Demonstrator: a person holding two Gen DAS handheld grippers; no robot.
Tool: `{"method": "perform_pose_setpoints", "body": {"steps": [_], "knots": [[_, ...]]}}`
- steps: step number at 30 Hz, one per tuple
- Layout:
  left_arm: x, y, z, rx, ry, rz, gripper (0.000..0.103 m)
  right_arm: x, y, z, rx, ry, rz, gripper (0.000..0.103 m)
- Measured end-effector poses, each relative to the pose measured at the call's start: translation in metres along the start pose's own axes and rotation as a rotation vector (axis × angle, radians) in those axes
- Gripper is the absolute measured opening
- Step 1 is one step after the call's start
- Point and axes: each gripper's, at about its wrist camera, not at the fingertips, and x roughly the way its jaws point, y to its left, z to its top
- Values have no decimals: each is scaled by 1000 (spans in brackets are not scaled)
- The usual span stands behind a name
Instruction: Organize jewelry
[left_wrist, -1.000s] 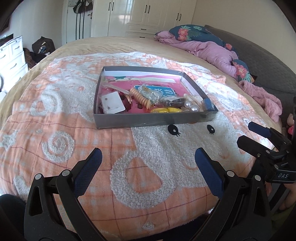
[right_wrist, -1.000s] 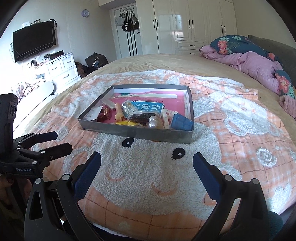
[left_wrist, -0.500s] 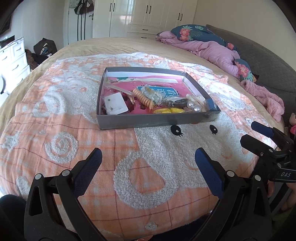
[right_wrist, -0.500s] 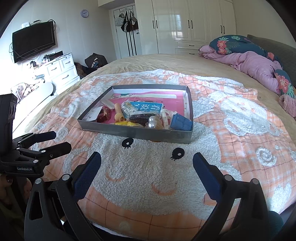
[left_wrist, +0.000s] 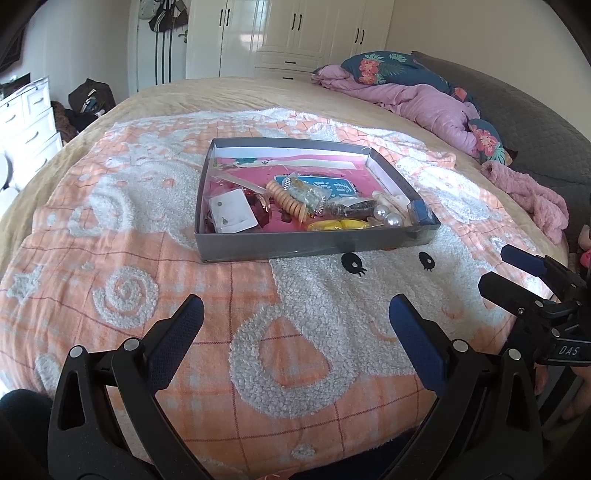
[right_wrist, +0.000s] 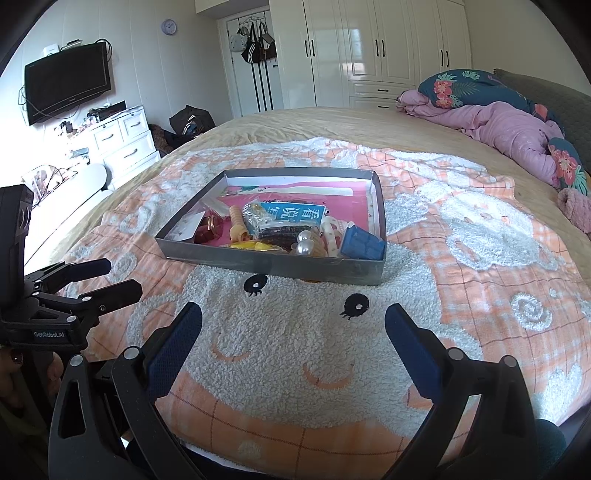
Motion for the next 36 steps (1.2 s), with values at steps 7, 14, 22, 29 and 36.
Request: {"method": "perform_pose_setpoints", "body": {"steps": [7,14,22,29,36], "knots": [[-1,0,1,-1,-2,-2,94,0,0,0,1,-1,0,99],[-2,1,1,-1,-3,2,94,0,0,0,0,0,0,99],[-3,1,2,4,-8,14,94,0,0,0,1,-1,0,99],[-4,1,2,6,-13,16,94,0,1,-1,-1,1,0,99],[-4,2,3,8,-9,18,94,0,2,-1,-3,5,1,99]]}}
